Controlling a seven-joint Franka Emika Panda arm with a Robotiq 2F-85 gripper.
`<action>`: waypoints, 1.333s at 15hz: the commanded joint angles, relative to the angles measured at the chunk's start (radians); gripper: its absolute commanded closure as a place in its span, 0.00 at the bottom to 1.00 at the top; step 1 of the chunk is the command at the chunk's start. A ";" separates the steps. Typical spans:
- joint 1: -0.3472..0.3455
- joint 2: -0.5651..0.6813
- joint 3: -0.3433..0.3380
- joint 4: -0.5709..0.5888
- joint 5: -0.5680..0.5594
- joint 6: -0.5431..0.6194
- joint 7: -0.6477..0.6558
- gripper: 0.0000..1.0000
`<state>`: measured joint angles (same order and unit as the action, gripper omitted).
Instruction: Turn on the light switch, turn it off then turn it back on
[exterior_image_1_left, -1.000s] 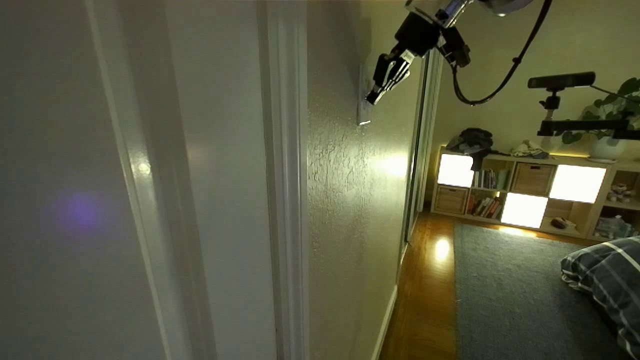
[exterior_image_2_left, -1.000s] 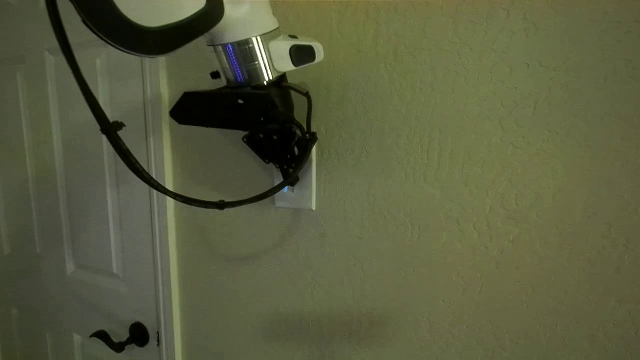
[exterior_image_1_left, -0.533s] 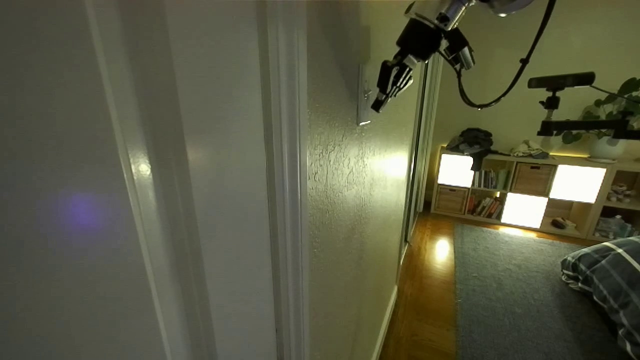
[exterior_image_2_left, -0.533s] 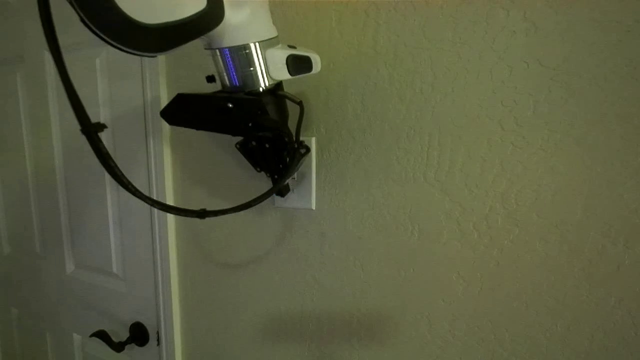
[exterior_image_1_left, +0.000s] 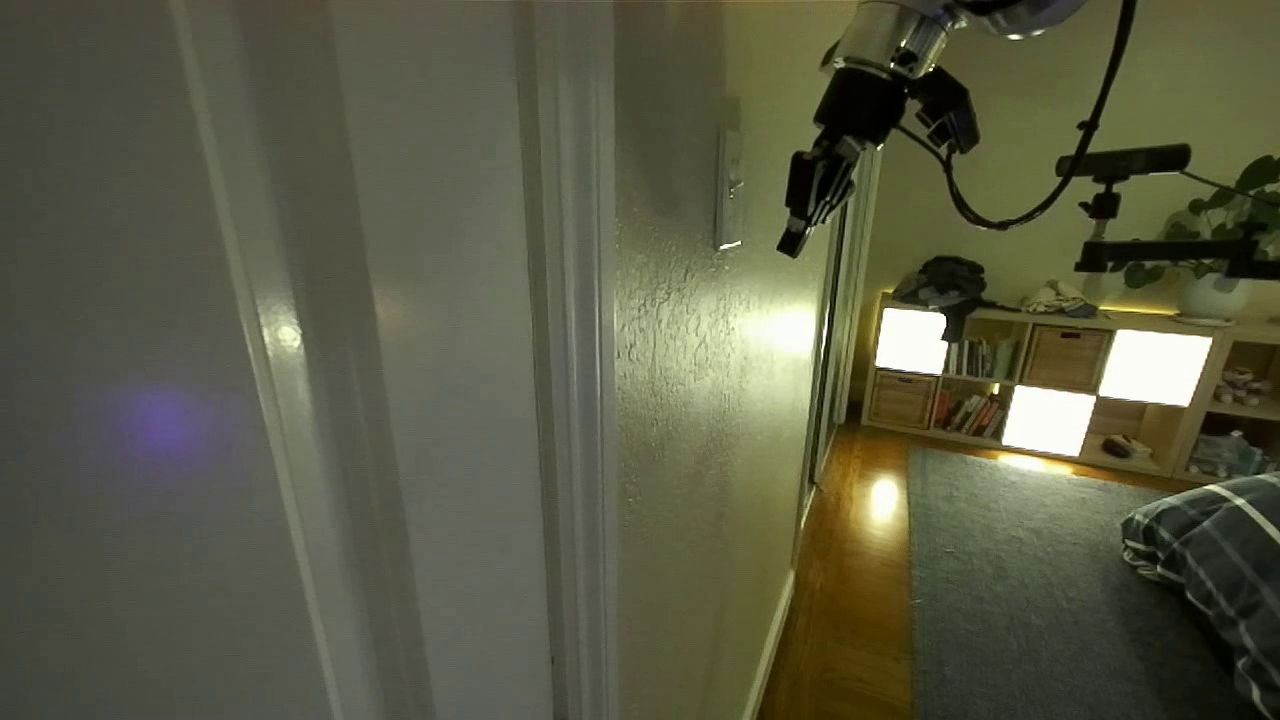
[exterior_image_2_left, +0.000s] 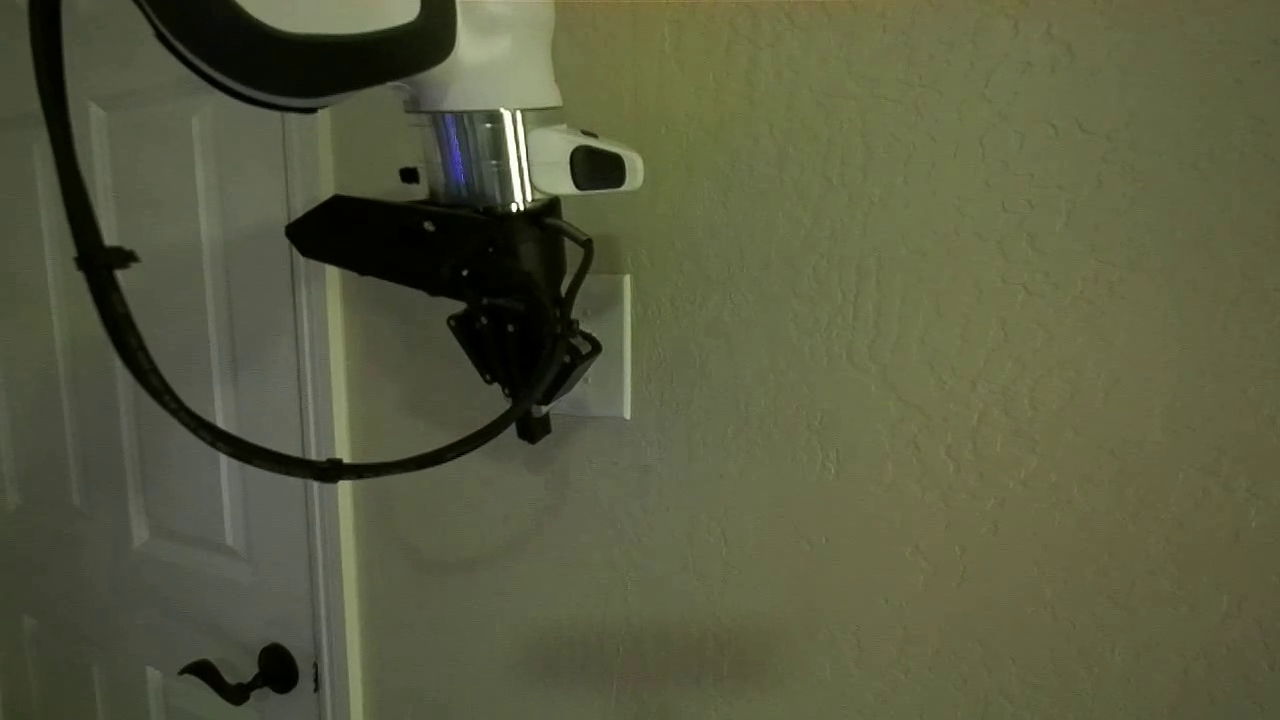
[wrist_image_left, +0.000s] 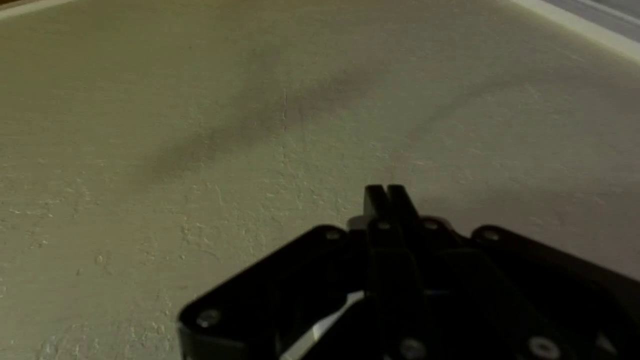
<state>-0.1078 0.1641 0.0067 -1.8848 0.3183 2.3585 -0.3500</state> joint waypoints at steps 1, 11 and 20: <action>0.010 -0.065 -0.001 -0.025 0.002 0.028 0.014 0.94; 0.040 -0.084 0.004 0.021 0.008 0.190 -0.011 0.95; 0.028 -0.010 0.010 0.059 0.001 0.225 -0.017 0.94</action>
<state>-0.0778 0.1299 0.0167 -1.8503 0.3198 2.5535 -0.3523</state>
